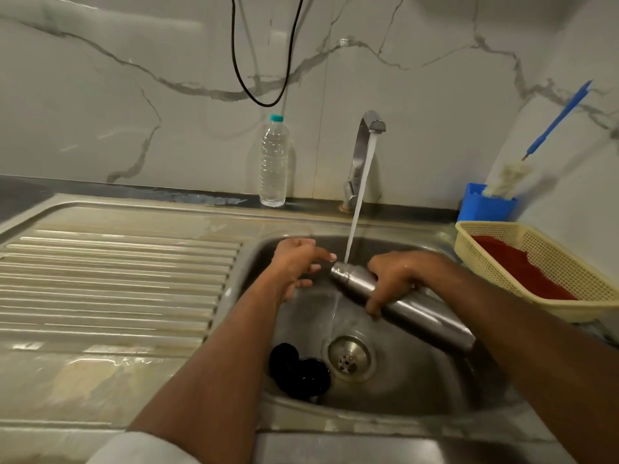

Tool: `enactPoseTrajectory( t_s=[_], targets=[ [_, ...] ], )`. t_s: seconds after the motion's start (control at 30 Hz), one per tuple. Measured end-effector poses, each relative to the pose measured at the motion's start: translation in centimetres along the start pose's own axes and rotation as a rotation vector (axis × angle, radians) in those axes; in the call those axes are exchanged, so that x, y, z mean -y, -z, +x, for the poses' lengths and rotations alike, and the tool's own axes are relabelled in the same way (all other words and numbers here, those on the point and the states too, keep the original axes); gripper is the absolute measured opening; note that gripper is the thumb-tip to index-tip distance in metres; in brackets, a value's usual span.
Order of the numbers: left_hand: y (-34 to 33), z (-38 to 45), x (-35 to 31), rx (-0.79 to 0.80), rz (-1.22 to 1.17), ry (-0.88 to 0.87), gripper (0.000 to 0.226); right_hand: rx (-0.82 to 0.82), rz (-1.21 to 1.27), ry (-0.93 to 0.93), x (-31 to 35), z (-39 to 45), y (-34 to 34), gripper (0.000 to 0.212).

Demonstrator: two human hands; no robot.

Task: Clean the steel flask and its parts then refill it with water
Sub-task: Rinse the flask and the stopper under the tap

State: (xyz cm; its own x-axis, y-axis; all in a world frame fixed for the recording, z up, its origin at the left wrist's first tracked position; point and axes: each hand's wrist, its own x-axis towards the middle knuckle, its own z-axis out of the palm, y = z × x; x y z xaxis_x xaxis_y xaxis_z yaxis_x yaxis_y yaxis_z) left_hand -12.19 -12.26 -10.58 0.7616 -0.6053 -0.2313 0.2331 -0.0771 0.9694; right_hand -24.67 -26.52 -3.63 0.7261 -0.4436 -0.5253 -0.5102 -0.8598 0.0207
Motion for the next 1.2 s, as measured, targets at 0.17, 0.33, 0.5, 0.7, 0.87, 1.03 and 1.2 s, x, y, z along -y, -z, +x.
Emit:
enactPoseTrajectory(
  t_s=[0.17,0.33,0.5,0.7,0.87,1.03,1.2],
  targets=[
    [-0.2,0.1,0.4,0.016,0.183,-0.029,0.056,0.035,-0.356,-0.073,2.0,-0.8,-0.8,0.075],
    [-0.6,0.3,0.6,0.205,0.517,-0.075,0.046,-0.089,-0.844,-0.125,4.0,-1.4,-1.1,0.057],
    [-0.9,0.0,0.9,0.359,0.645,-0.126,0.058,-0.167,-0.997,-0.142,6.1,-2.2,-0.2,0.058],
    [-1.6,-0.7,0.7,0.344,0.666,-0.283,0.047,-0.242,-0.953,-0.102,6.8,-2.8,1.3,0.056],
    [-1.5,-2.0,-0.3,0.239,0.796,-0.467,0.069,-0.366,-0.909,-0.012,6.1,-3.7,2.1,0.044],
    [0.3,-2.9,-2.1,0.126,0.864,-0.603,0.077,-0.604,-0.861,0.088,3.9,-6.6,4.0,0.063],
    [1.7,-4.5,-3.9,-0.012,0.691,-0.539,0.065,-1.100,-0.596,0.103,0.4,-11.4,6.2,0.112]
  ],
)
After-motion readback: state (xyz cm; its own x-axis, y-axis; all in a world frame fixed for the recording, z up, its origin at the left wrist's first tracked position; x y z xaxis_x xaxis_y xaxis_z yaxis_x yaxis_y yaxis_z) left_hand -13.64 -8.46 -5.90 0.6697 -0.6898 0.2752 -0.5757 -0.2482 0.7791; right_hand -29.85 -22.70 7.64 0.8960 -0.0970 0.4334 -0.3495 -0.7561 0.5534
